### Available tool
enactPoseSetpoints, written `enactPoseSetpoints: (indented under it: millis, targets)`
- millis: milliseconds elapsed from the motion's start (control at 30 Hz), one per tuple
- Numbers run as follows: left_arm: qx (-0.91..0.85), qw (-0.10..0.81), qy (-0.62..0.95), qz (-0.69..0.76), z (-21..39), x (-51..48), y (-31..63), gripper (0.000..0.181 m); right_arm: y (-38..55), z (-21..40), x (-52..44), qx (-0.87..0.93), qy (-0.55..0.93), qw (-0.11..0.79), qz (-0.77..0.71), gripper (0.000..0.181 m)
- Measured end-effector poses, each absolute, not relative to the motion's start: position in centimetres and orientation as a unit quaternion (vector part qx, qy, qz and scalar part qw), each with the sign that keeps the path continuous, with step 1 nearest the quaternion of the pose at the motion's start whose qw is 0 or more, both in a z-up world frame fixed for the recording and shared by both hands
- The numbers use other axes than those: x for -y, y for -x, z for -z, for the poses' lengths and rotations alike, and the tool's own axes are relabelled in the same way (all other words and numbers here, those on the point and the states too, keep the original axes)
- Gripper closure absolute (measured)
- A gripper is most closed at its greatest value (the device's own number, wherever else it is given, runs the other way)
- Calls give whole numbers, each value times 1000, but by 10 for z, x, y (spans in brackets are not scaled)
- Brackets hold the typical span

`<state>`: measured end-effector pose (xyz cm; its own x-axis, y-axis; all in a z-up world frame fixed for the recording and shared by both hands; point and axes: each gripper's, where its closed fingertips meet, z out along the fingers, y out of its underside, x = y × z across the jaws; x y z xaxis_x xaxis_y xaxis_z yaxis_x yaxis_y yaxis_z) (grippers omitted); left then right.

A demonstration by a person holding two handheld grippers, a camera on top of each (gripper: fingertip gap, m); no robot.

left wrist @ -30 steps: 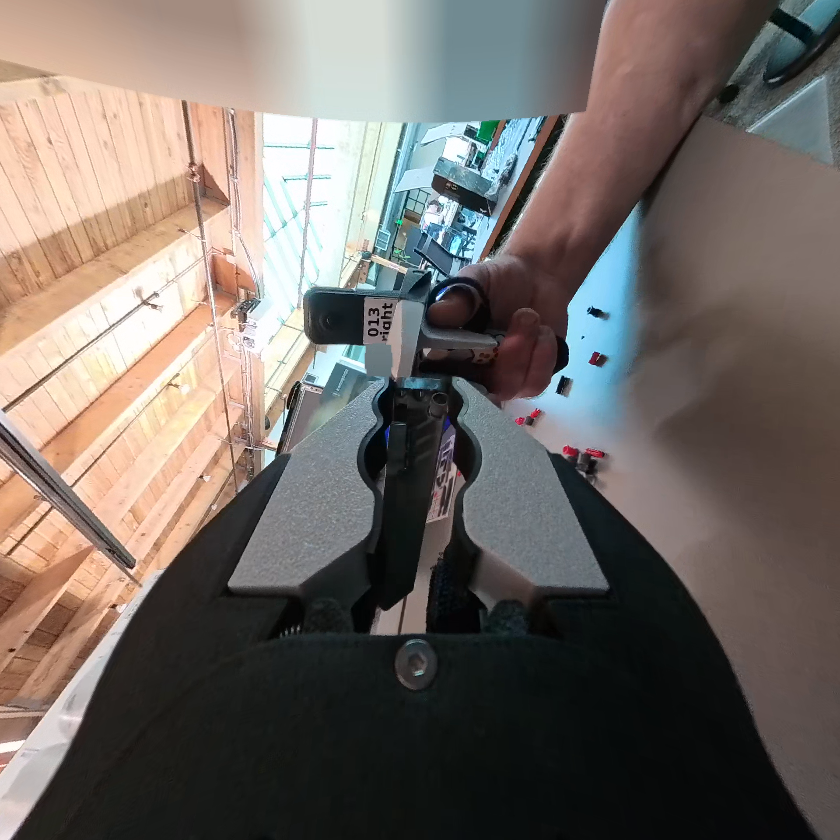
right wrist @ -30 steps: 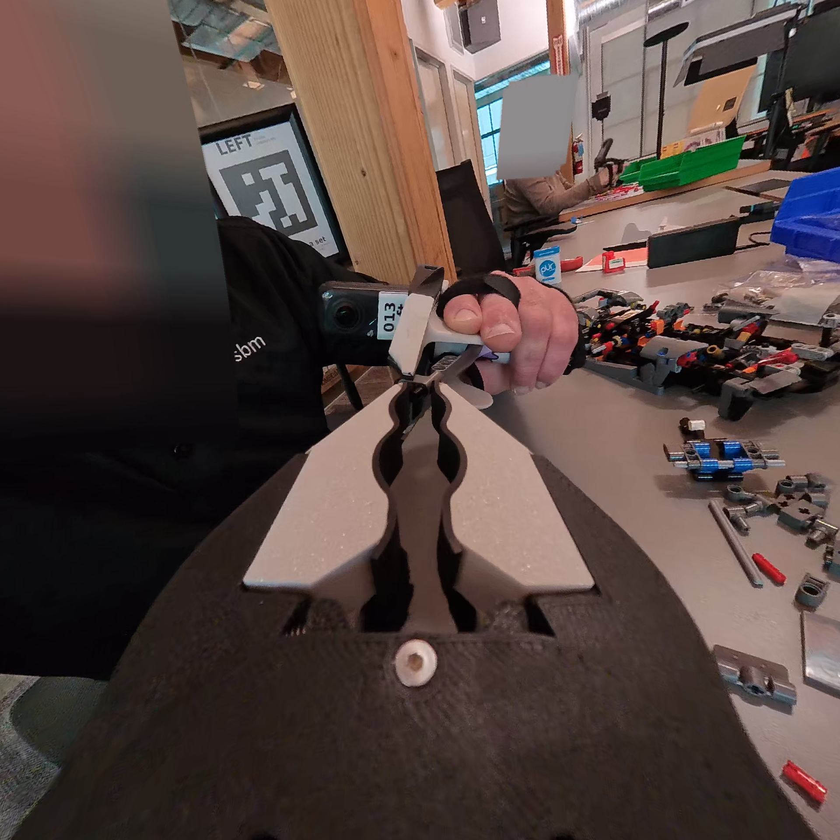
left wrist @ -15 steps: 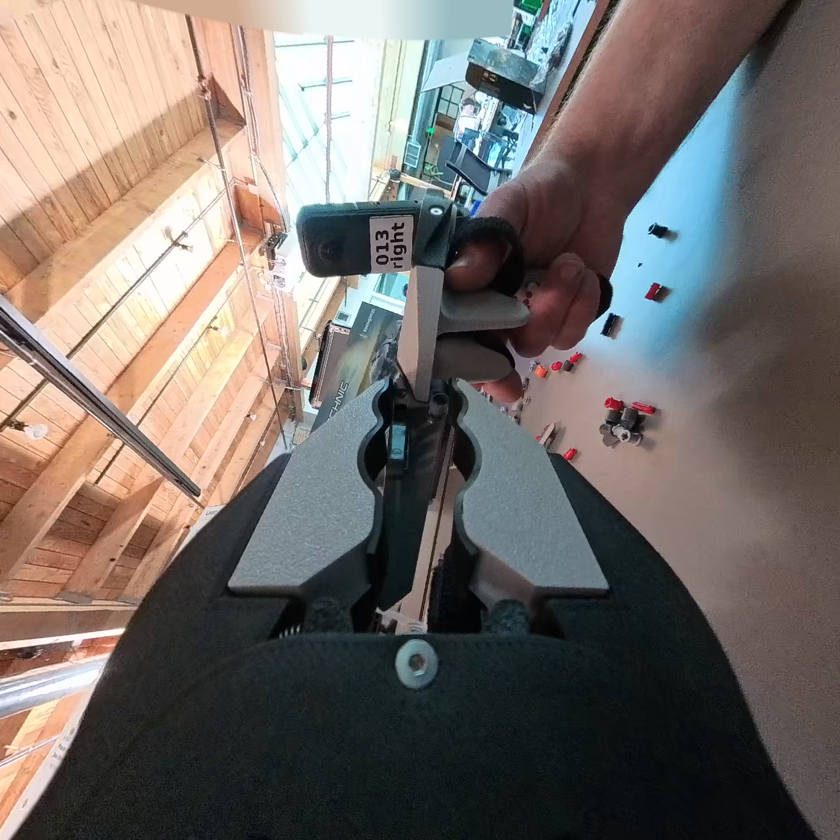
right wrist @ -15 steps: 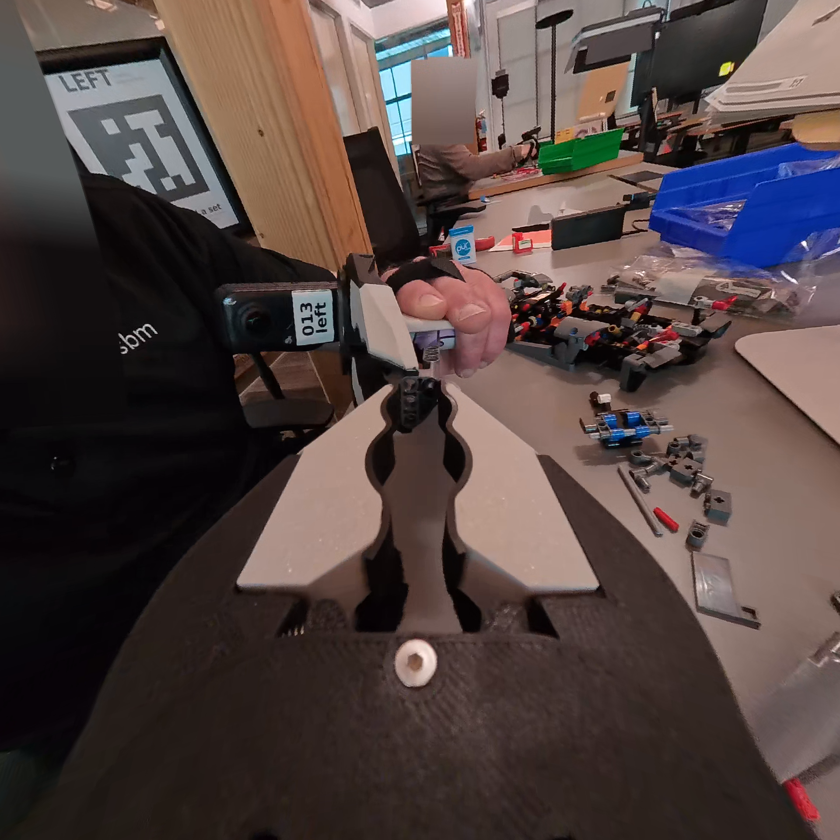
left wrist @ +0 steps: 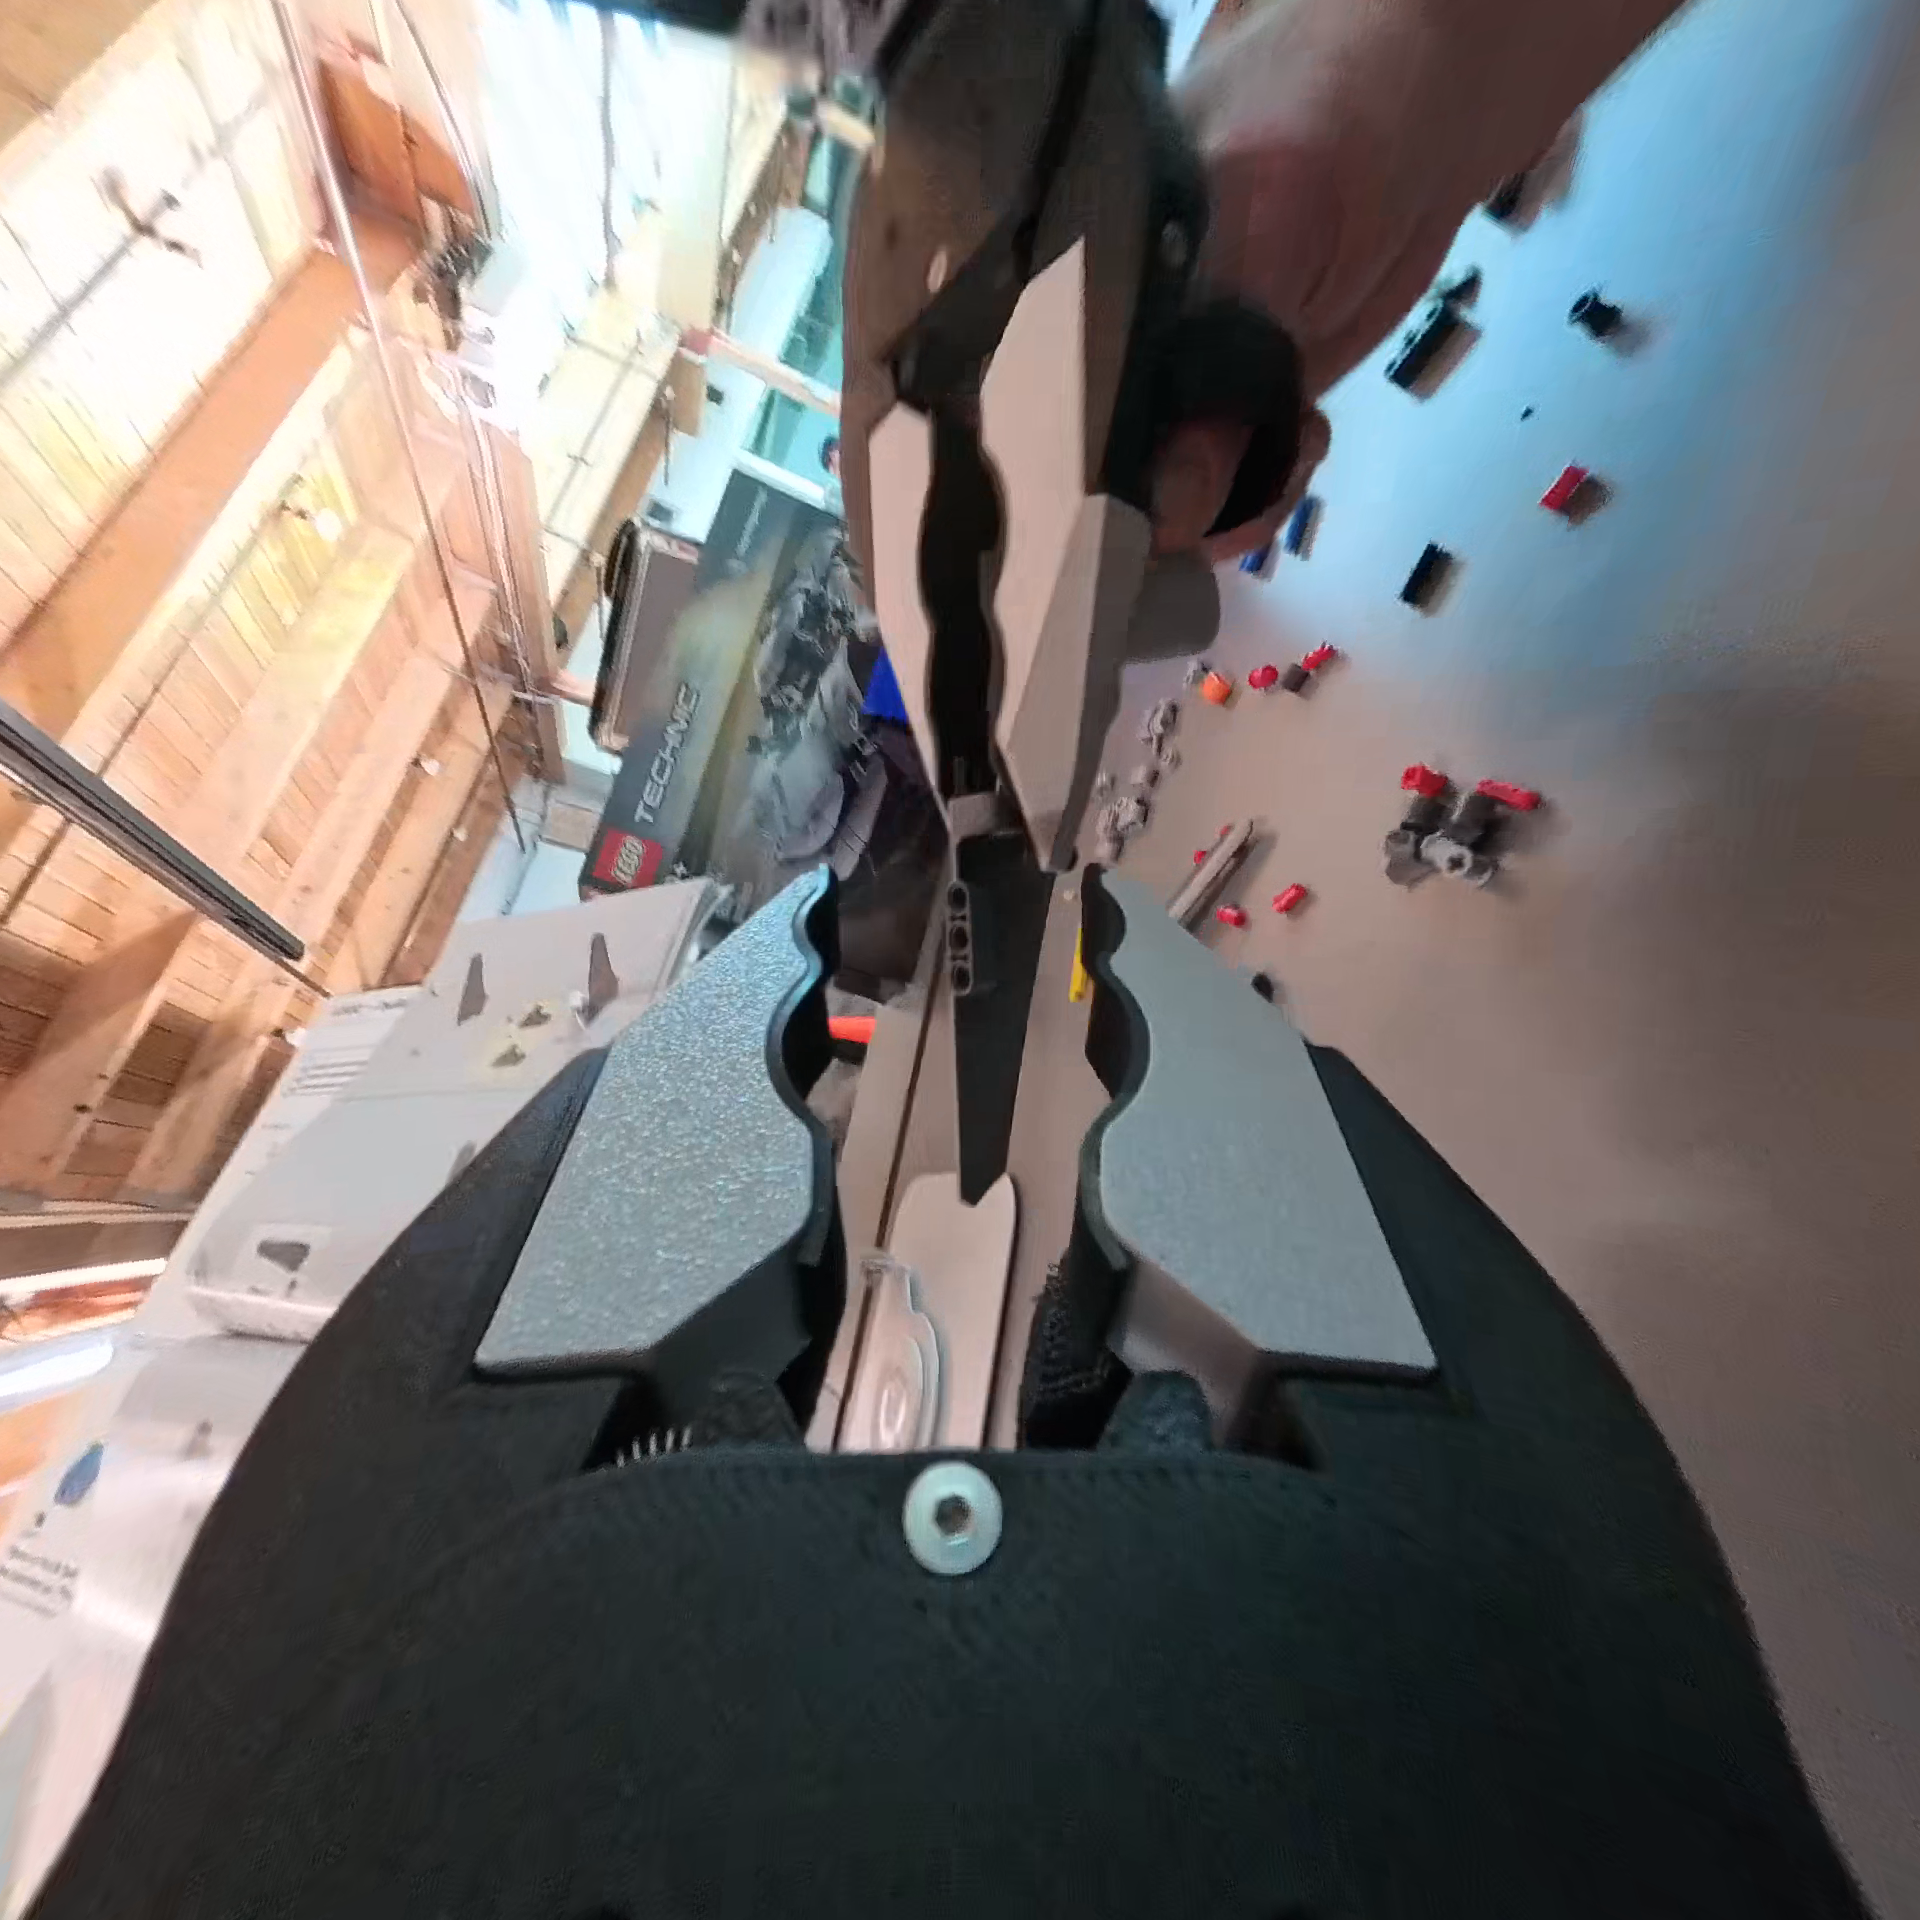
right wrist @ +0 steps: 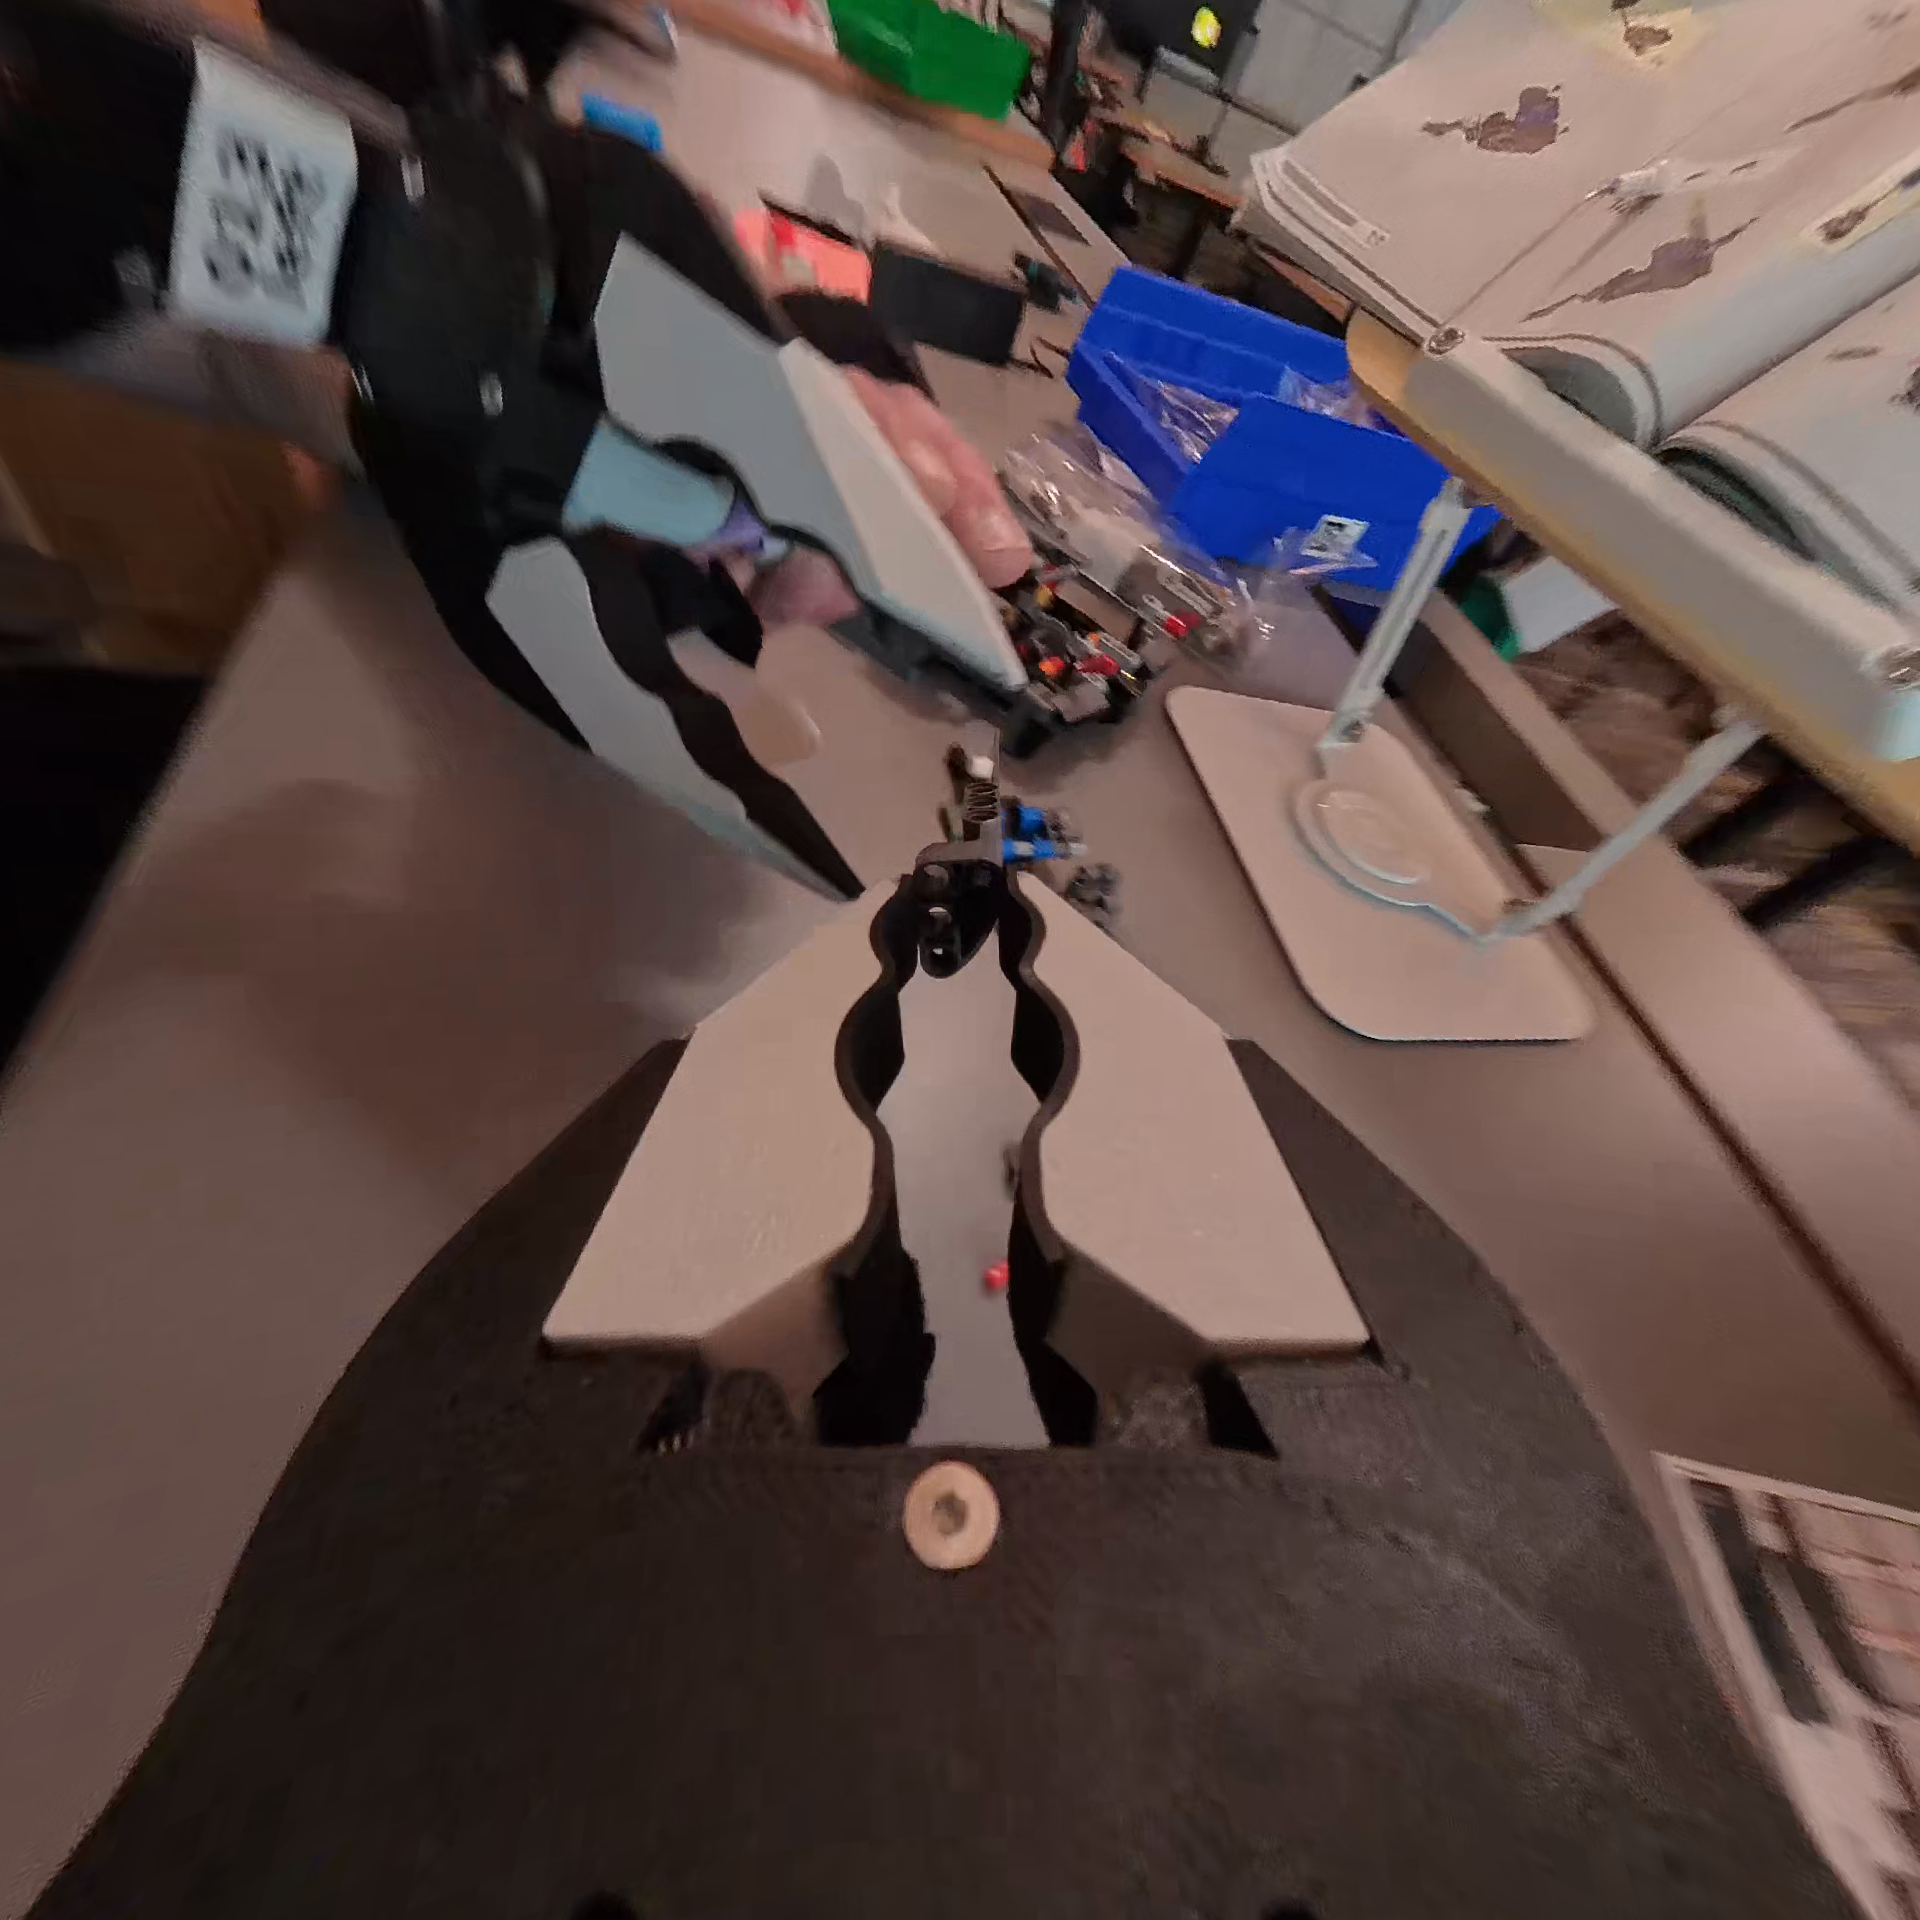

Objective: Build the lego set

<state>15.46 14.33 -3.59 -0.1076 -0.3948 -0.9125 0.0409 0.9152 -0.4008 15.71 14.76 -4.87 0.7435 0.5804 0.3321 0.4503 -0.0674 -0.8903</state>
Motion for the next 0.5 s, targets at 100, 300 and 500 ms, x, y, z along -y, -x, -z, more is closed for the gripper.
enactPoseSetpoints:
  millis: [100, 300, 500]
  targets:
    - [-745, 634, 142, 151, 45, -152, -158, 140, -157, 52, -148, 382, 723, 576, 6, 168]
    - [-763, 621, 138, 115, 62, -154, -163, 158, -147, 61, -145, 436, 703, 555, 81, 168]
    - [-766, 618, 133, 116, 69, -152, -165, 168, -141, 63, -143, 452, 694, 551, 99, 168]
